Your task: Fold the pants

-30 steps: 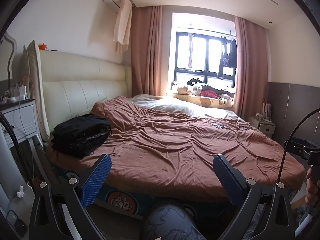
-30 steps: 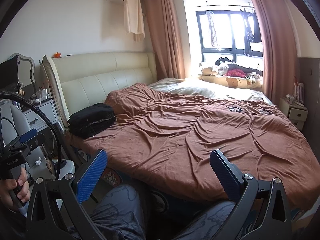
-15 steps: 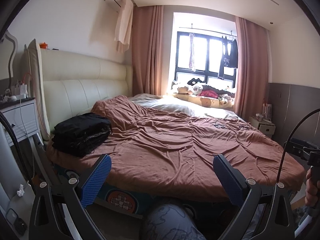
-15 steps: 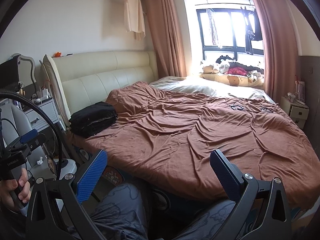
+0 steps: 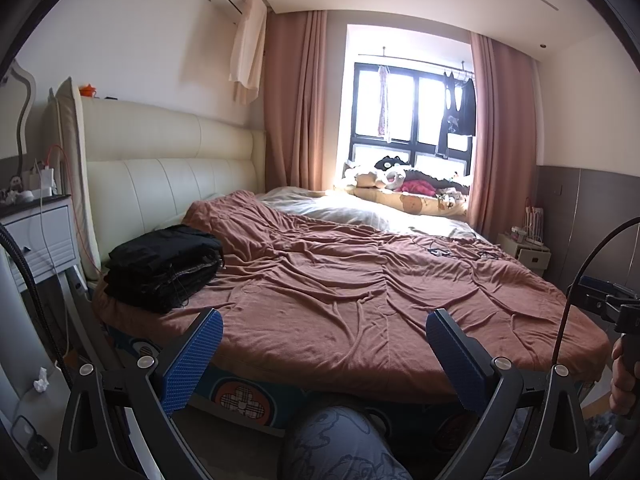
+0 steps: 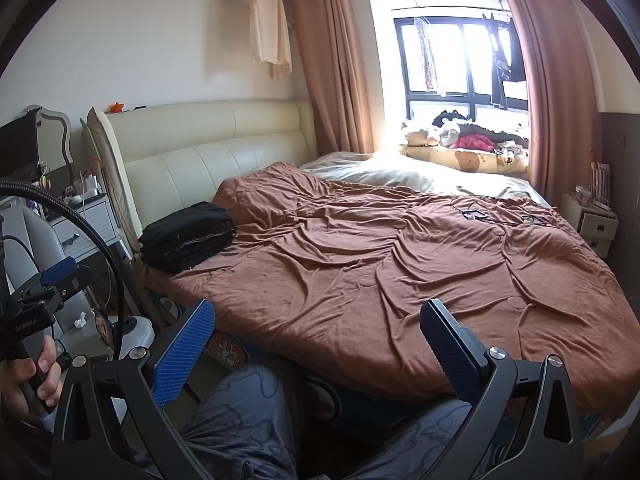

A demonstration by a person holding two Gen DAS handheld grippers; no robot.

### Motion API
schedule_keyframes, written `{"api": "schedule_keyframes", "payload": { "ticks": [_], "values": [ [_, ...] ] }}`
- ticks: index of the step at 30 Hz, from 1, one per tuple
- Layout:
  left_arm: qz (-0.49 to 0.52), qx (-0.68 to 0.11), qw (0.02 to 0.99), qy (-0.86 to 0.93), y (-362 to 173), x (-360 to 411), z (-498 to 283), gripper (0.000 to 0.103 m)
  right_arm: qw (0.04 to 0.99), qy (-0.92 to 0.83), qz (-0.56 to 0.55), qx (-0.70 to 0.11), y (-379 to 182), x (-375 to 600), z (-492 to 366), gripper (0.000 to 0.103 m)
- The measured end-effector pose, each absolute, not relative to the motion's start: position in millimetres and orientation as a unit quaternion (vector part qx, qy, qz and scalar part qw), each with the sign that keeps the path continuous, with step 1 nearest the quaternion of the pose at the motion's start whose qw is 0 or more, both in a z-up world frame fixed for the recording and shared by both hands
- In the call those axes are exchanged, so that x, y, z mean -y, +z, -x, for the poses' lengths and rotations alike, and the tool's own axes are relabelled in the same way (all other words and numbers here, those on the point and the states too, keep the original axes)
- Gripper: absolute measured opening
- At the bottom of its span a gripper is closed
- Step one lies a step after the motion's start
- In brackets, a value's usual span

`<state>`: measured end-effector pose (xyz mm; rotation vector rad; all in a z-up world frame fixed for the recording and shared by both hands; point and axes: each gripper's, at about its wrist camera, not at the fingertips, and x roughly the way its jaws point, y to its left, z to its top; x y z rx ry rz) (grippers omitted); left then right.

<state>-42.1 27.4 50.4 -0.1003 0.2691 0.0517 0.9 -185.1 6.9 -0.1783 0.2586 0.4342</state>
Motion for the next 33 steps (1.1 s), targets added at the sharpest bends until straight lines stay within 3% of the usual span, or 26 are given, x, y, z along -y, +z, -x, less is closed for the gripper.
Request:
{"api": "schedule_keyframes", "payload": {
  "ticks": [33],
  "values": [
    [0.050,-0.131,0.990,0.029,50.8,-19.1,46.4,0.103,0.965,0.213,0.085,-0.130,4.2,184.0,2.0,0.103]
  ]
}}
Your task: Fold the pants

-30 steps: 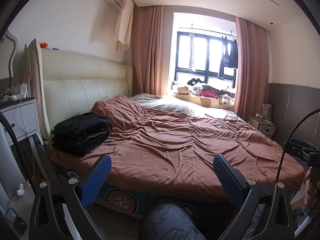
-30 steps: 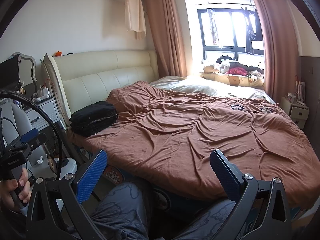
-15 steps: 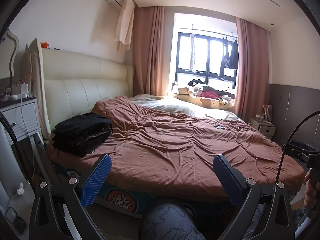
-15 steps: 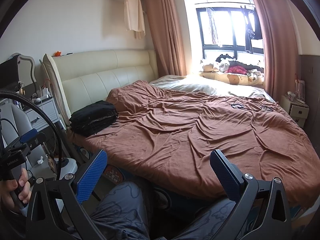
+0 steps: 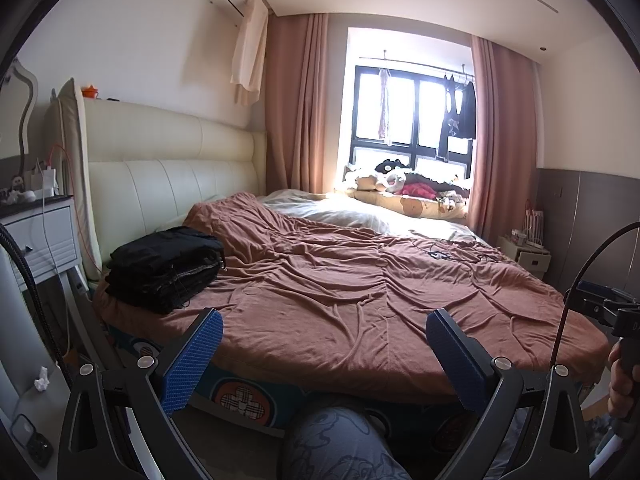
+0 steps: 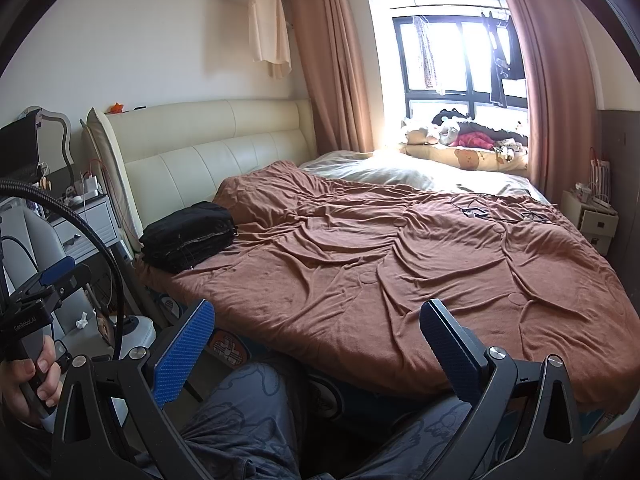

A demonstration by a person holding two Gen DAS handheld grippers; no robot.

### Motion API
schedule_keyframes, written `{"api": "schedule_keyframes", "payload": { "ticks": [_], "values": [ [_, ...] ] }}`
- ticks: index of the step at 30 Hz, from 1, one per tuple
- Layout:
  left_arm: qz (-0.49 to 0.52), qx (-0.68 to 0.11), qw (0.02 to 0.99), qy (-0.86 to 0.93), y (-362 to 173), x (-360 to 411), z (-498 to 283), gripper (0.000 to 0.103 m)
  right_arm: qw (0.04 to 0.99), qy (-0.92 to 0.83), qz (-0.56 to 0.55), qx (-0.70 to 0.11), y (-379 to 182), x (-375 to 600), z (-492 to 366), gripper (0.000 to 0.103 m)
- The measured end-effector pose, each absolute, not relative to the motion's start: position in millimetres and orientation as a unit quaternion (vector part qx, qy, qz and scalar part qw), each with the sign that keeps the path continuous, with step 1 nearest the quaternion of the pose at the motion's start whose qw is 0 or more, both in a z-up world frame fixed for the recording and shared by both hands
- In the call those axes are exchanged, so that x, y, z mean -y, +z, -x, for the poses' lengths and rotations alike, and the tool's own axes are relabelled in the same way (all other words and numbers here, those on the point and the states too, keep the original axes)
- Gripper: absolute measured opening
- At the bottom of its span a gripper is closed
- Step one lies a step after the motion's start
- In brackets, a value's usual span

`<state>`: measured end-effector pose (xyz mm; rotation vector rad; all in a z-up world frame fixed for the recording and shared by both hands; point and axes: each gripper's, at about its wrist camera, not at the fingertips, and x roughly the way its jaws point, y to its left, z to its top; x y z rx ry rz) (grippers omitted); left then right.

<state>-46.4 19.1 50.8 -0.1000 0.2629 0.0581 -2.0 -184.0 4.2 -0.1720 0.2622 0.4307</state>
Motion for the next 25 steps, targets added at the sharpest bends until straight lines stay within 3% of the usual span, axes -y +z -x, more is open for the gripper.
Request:
{"api": "schedule_keyframes", "payload": {
  "ticks": [25],
  "values": [
    [0.049,-0.122,0.991,0.030,55.5,-14.7,47.8,0.102,0.965,0.205,0.085,-0.137,4.1,178.2,-2.8,0.103]
  ]
}}
